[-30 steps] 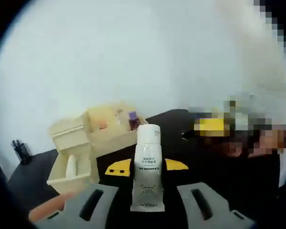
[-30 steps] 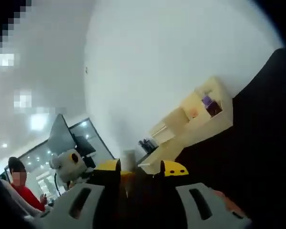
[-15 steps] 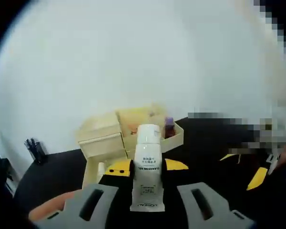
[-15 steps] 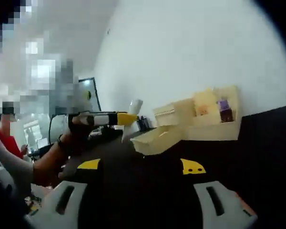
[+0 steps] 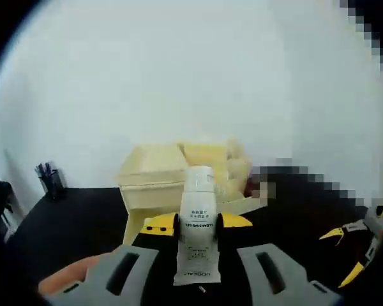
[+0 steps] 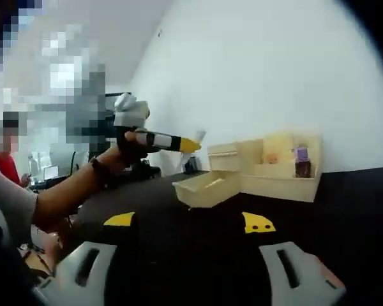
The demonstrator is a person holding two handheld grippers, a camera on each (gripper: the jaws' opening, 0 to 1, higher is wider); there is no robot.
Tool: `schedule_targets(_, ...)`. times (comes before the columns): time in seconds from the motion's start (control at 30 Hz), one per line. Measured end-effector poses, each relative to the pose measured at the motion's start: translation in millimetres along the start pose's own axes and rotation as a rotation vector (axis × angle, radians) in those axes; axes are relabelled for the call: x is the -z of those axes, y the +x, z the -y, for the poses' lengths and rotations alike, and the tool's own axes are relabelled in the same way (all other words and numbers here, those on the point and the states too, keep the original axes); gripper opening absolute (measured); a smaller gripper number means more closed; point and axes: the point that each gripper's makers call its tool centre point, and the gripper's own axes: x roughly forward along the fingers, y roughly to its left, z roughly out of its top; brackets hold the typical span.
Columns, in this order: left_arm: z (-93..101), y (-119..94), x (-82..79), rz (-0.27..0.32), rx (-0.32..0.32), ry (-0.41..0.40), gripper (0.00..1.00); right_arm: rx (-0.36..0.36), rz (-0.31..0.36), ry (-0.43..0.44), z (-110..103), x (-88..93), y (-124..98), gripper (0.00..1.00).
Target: Open the drawer, pick up the cosmetic bottles from the table one by one, place them into the drawer, release the gripper, close the drawer, and move the gripper away
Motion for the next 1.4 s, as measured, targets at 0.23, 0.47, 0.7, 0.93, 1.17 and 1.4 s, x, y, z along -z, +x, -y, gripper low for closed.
schedule_targets(0.23,-11.2,21,12.5,-0.05,-0.018,-0.058,0.19,-0.008,-0.001,-0.102,-10,-3.1,1,0.61)
schedule_targets(0.47,-22.4,35,26.2,-0.072,-0.058,-0.061,0.19,-0.039,-0.021,-0.073,-17,1.6,4,0.61)
schedule_targets(0.7,-26.4,50,41.7,-0.116,-0.063,-0.093,0.19,-0.044,-0.025,-0.057,-19,2.5,5,0.6)
schedule_targets(0.93,-33.0,62,59.6,-0.159,-0.073,-0.111,0.19,-0.046,-0.026,-0.057,-19,2.5,5,0.6)
schedule_targets(1.17,-34.7,70,71.6,-0.194,-0.079,-0.104,0.19,-0.053,-0.033,-0.059,-23,4.4,6,0.59)
schedule_targets(1.4,-40.2,81,80.8,-0.233,-0.098,-0.084,0.19,-0.056,-0.041,-0.06,-24,7.2,6,0.59)
